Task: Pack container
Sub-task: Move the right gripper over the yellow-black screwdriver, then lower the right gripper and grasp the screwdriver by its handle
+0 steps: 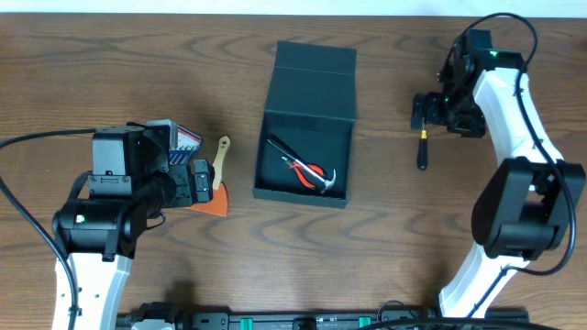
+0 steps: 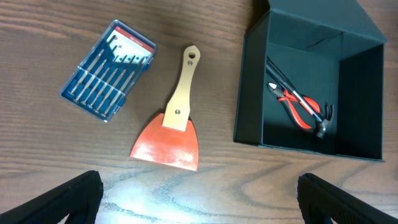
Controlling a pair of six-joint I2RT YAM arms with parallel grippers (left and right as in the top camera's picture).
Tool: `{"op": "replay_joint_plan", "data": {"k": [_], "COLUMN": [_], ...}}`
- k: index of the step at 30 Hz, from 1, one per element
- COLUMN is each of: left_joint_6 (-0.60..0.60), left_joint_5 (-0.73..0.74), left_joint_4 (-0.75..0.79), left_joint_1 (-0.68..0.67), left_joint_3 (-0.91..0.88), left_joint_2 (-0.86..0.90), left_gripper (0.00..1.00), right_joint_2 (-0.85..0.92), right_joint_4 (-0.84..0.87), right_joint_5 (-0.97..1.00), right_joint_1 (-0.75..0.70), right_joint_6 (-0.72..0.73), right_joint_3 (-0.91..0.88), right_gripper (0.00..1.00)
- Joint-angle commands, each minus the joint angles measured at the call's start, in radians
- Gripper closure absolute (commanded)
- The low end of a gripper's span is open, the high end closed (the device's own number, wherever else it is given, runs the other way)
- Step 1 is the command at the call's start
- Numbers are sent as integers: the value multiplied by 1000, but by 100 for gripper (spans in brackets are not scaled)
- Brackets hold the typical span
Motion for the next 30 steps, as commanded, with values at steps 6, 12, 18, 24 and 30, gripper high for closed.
{"op": "replay_joint_plan", "data": {"k": [6,12,18,24,30], "left_joint_6": [-2,-2,-2,-2,-2], "left_joint_5": [-13,-13,-31,-32,-32], "left_joint_4": [-2,6,6,6,6], "left_joint_1": [-2,-2,-2,-2,-2], "left_joint_3": [20,20,20,20,20], "left_joint_2": [0,0,0,0,0], "left_gripper": [2,1,1,2,2], "right_joint_2": [60,111,130,139,159], "right_joint_4": [21,21,36,40,41], "right_joint_5": [28,28,29,29,29], "right_joint_1": [-7,0,-2,-2,-1], "right_joint_6": [-6,-6,-6,-6,-6], "right_joint_3": [14,12,10,5,2], "right_gripper": [1,3,4,4,4]}}
